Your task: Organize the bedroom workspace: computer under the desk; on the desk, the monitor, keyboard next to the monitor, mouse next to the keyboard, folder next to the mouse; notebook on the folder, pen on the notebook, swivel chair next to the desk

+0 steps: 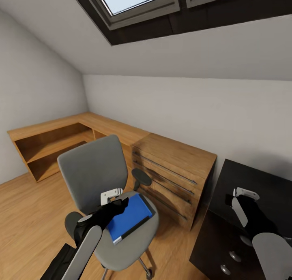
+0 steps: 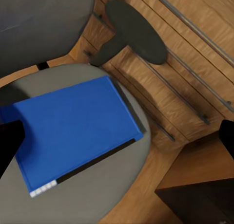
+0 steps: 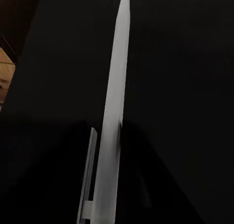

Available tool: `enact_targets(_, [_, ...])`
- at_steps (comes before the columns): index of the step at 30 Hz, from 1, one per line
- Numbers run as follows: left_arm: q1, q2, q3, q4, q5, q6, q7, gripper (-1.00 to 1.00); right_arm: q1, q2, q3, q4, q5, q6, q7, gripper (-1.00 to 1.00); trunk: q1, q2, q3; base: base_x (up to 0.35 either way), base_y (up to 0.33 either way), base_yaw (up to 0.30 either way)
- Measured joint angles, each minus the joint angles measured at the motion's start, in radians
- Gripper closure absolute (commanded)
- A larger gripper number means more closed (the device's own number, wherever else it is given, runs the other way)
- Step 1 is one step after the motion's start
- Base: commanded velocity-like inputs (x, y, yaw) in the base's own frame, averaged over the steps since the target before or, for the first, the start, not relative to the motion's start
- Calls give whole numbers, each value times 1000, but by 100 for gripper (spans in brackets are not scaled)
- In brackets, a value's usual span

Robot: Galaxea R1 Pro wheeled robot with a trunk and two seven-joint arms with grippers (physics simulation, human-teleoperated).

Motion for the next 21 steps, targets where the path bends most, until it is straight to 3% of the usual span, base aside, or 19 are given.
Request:
enact_targets(13, [0,-1,0,0,0,0,0,-100,0,0,2,2,1,-13,-2,100,46,-84,-38,0,0,0])
enact_targets(14, [0,-1,0,0,0,0,0,-100,0,0,2,2,1,-12,-3,-100,46,-84,-38,0,0,0])
enact_targets(21, [0,-1,0,0,0,0,0,-100,0,0,2,1,-1,-11,-3,-100,46,-84,-38,0,0,0])
